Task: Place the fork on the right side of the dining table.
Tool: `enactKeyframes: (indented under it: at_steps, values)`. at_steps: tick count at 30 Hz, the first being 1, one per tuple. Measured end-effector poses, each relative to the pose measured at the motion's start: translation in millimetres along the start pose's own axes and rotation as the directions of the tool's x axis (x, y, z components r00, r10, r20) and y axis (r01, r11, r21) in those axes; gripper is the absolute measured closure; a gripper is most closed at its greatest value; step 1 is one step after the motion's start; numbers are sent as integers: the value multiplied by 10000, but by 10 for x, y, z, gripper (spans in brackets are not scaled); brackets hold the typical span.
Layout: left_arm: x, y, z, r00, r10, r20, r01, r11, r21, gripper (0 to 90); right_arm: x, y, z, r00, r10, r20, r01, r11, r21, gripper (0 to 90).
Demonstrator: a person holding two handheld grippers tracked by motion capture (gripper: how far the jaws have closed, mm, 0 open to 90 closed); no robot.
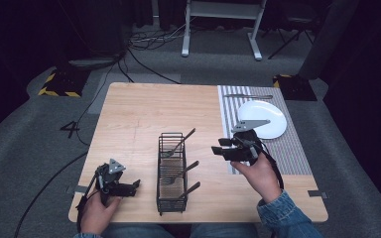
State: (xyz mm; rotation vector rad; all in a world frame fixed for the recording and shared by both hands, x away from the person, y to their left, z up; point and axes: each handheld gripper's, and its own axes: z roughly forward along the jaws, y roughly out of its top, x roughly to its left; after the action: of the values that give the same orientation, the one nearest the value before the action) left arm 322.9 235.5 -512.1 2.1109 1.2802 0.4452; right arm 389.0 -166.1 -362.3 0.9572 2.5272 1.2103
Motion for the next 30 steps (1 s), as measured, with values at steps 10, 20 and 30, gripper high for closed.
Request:
enactKeyframes:
  at_steps: [10, 20, 30]
  values:
    - [0, 0, 0, 10000, 2, 0, -2, 10000, 1, 4, -16, 248, 169, 9998, 171, -91, -170, 9998, 138, 603]
    - [0, 0, 0, 10000, 3, 0, -3, 10000, 2, 4, 64, 438, 351, 9991, -113, -408, 122, 9997, 233, 608]
    - [1, 0, 0, 10000, 5, 1, -5, 10000, 4, 3, 52, 560, 486, 9945, 415, -965, -405, 9991, 119, 651]
